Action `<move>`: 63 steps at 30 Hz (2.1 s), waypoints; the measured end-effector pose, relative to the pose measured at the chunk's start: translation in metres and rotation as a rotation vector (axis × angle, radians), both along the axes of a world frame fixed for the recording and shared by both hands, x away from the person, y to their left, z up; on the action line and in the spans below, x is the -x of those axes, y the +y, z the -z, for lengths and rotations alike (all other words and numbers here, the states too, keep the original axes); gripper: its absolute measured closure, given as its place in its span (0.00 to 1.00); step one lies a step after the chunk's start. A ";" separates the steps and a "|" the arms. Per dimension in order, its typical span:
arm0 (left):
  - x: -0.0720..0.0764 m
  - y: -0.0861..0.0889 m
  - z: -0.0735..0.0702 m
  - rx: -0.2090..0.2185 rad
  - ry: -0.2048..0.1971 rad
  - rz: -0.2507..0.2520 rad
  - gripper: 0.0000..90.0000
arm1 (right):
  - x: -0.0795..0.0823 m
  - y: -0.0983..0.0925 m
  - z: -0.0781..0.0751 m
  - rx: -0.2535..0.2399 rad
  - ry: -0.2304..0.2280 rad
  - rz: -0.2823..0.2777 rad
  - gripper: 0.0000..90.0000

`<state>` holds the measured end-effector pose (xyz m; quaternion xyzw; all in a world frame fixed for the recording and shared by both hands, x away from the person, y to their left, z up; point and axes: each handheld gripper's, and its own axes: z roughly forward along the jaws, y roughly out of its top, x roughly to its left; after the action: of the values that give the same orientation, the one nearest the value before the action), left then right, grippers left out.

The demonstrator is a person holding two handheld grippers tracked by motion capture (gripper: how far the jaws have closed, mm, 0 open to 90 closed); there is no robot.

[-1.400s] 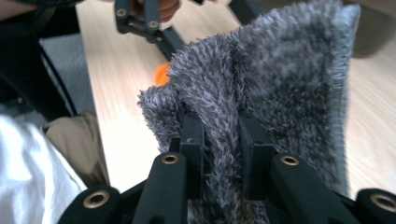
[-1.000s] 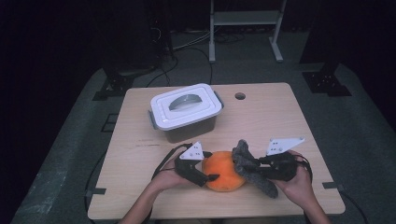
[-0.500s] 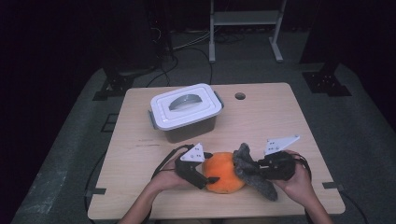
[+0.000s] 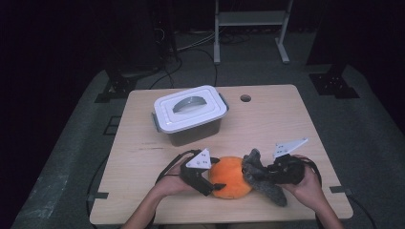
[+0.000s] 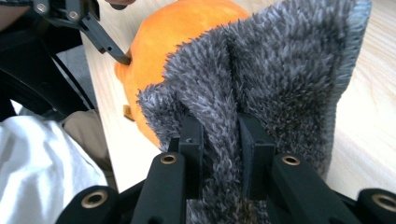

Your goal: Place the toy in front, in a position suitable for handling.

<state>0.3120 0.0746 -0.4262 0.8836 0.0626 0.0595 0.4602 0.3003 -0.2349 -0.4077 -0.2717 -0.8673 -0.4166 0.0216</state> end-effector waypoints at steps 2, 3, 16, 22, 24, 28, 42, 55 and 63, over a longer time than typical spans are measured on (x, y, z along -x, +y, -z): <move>0.002 -0.002 0.000 0.002 -0.009 0.011 0.16 | 0.000 -0.002 -0.006 -0.037 -0.015 0.012 0.81; 0.003 -0.003 -0.001 -0.007 -0.020 0.022 0.16 | 0.000 -0.001 -0.010 -0.055 -0.031 0.014 0.81; -0.001 0.000 -0.004 0.050 -0.011 -0.034 0.15 | -0.003 0.006 0.002 -0.016 0.011 -0.007 0.81; 0.001 -0.003 -0.001 0.025 -0.015 -0.005 0.17 | 0.001 0.002 -0.003 0.009 0.022 -0.036 0.82; 0.004 -0.006 0.001 0.023 -0.029 0.003 0.17 | -0.001 0.001 -0.010 -0.015 -0.008 -0.018 0.82; 0.009 -0.010 0.000 0.000 -0.067 0.020 0.16 | -0.007 0.006 -0.017 -0.033 -0.050 0.016 0.82; 0.007 -0.006 0.001 0.005 -0.060 0.036 0.15 | -0.011 -0.017 0.005 -0.057 0.064 0.037 0.82; 0.006 -0.003 -0.009 0.040 -0.043 0.006 0.08 | -0.006 0.000 0.003 -0.042 0.043 -0.020 0.82; 0.009 -0.008 -0.005 -0.009 -0.049 0.028 0.17 | -0.004 -0.005 -0.002 -0.004 0.058 -0.034 0.82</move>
<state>0.3032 0.0665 -0.4215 0.8847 0.0386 0.0751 0.4584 0.3047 -0.2397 -0.4058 -0.2690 -0.8698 -0.4100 0.0546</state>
